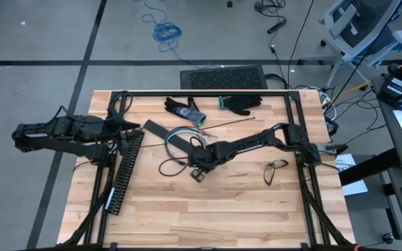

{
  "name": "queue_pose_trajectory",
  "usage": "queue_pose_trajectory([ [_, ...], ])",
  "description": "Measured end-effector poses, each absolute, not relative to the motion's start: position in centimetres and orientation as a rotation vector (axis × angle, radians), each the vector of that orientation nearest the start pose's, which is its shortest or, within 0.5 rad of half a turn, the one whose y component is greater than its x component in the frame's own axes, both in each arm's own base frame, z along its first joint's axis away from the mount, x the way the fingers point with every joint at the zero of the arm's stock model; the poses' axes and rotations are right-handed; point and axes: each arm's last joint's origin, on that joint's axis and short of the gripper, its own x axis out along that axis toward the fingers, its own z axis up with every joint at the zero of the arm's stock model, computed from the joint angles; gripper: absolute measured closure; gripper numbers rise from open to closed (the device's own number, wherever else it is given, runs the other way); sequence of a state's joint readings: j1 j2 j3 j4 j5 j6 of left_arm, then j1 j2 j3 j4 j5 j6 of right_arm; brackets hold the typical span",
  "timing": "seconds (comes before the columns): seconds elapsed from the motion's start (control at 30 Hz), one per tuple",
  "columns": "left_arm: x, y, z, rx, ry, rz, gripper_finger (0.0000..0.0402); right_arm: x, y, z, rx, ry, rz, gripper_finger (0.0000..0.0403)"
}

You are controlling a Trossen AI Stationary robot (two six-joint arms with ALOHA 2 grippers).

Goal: Ziptie cables
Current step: Move the black cable duct to the center of the table

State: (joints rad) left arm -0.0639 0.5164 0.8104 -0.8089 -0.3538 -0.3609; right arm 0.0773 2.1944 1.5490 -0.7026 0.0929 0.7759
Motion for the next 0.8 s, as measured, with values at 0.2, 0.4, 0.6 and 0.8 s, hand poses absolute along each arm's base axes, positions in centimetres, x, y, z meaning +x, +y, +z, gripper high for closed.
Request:
queue_pose_trajectory([
  [0.2, 9.1, 0.4, 31.6, -0.263, 0.443, 0.378, 0.0247, 40.3, 1.7, 12.7, 0.333, 1.402, -0.701, 0.0403],
  [0.4, 9.1, 0.4, 31.6, -0.267, 0.442, 0.38, 0.0247, 38.2, -0.6, 13.2, 0.153, 1.53, -0.868, 0.0403],
  [0.6, 9.1, 0.4, 31.6, -0.268, 0.443, 0.379, 0.0247, 37.8, -0.7, 15.7, 0.233, 1.501, -0.823, 0.0403],
  [0.8, 9.1, 0.4, 31.5, -0.269, 0.445, 0.372, 0.0247, 41.7, 3.4, 20.0, 0.478, 0.998, -0.524, 0.0403],
])
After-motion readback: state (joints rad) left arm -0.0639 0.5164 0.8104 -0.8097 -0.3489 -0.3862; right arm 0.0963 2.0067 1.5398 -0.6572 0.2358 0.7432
